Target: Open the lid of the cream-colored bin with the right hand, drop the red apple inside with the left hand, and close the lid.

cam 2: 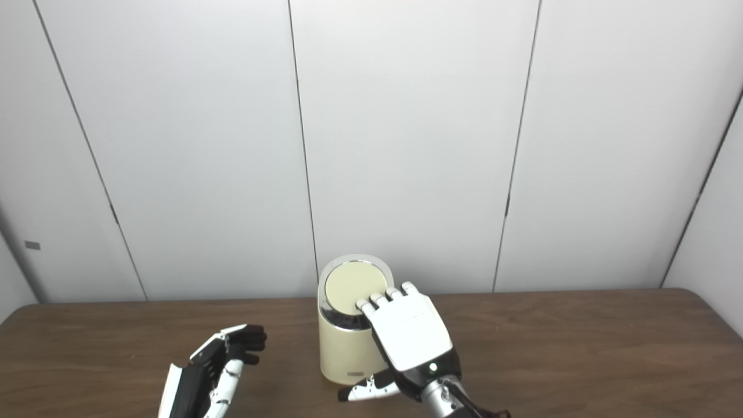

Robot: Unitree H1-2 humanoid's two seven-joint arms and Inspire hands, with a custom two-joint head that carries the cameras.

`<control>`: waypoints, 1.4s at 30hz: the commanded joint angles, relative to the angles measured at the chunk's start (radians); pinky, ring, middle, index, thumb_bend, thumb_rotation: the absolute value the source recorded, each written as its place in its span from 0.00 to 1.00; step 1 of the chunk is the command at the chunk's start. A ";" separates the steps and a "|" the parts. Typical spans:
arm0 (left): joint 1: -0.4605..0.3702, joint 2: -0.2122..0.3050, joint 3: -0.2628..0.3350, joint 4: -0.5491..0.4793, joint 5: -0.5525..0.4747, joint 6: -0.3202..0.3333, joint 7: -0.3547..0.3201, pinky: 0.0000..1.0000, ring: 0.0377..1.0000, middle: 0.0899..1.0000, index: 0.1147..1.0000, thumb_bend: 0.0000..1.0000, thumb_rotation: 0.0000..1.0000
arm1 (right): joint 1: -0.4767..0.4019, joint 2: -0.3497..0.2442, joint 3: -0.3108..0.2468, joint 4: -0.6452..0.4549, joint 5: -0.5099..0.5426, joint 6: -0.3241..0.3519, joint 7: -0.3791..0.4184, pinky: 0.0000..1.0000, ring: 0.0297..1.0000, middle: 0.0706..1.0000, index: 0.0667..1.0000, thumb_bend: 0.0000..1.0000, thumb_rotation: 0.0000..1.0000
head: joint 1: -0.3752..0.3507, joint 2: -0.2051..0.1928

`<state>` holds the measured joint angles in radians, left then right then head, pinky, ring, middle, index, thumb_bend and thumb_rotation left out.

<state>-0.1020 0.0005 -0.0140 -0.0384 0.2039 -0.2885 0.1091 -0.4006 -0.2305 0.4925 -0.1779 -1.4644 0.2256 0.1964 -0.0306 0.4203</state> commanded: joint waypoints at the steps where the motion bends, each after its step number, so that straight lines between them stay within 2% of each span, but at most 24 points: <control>1: -0.025 0.001 0.000 -0.008 0.009 -0.019 0.007 0.60 0.66 0.65 0.64 0.27 0.70 | 0.080 -0.022 -0.010 0.049 0.061 -0.009 0.107 0.81 0.78 0.75 0.73 0.75 0.74 | -0.001 -0.002; 6: -0.033 0.006 0.003 0.013 0.009 -0.018 0.007 0.60 0.65 0.65 0.63 0.26 0.70 | 0.116 -0.005 -0.059 -0.015 0.137 -0.041 -0.060 0.72 0.71 0.69 0.67 0.68 0.65 | -0.007 -0.008; 14: -0.036 0.010 0.001 0.034 0.012 -0.020 0.009 0.61 0.66 0.65 0.64 0.26 0.68 | 0.168 0.014 -0.098 -0.027 0.200 -0.060 -0.180 0.72 0.74 0.72 0.70 0.66 0.64 | -0.004 -0.019; 20: -0.030 0.009 0.003 0.029 0.004 -0.013 0.006 0.61 0.66 0.65 0.64 0.27 0.67 | 0.207 0.029 -0.115 -0.018 0.232 -0.060 -0.217 0.76 0.83 0.83 0.80 0.68 0.59 | -0.007 -0.021; 23: -0.030 0.011 0.003 0.031 0.004 -0.016 0.006 0.62 0.66 0.65 0.64 0.27 0.68 | 0.218 0.032 -0.127 -0.021 0.239 -0.060 -0.226 0.81 0.90 0.90 0.88 0.67 0.61 | -0.007 -0.021; 28: -0.027 0.013 0.004 0.032 0.002 -0.012 0.005 0.62 0.66 0.65 0.64 0.27 0.68 | 0.247 0.047 -0.174 -0.027 0.310 -0.086 -0.316 0.85 0.95 0.96 0.94 0.67 0.57 | -0.008 -0.022; 32: -0.027 0.015 0.006 0.034 -0.001 -0.007 0.002 0.61 0.67 0.66 0.64 0.28 0.68 | 0.276 0.058 -0.236 -0.016 0.434 -0.141 -0.409 0.83 0.93 0.94 0.92 0.65 0.57 | -0.008 -0.022; 34: -0.027 0.015 0.007 0.035 -0.003 0.000 0.002 0.61 0.67 0.66 0.65 0.28 0.66 | 0.286 0.058 -0.271 0.019 0.512 -0.189 -0.462 0.82 0.90 0.92 0.90 0.60 0.58 | -0.008 -0.023; 38: -0.025 0.016 0.012 0.042 -0.001 0.008 0.006 0.60 0.67 0.67 0.66 0.27 0.55 | 0.295 0.066 -0.351 0.151 0.705 -0.344 -0.580 0.77 0.86 0.90 0.88 0.49 0.58 | -0.014 -0.025; 40: -0.025 0.018 0.015 0.047 -0.002 0.007 0.007 0.60 0.67 0.67 0.66 0.27 0.50 | 0.291 0.065 -0.377 0.206 0.756 -0.414 -0.632 0.73 0.83 0.87 0.87 0.42 0.52 | -0.016 -0.025; 42: -0.024 0.020 0.020 0.051 -0.009 0.010 0.005 0.60 0.68 0.67 0.66 0.27 0.47 | 0.291 0.074 -0.400 0.239 0.810 -0.461 -0.662 0.70 0.81 0.85 0.85 0.38 0.53 | -0.019 -0.025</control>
<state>-0.1061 0.0159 0.0016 0.0302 0.1986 -0.2662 0.1082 -0.1129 -0.1619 0.1061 0.0113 -0.6889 -0.1762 -0.4275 -0.0476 0.3942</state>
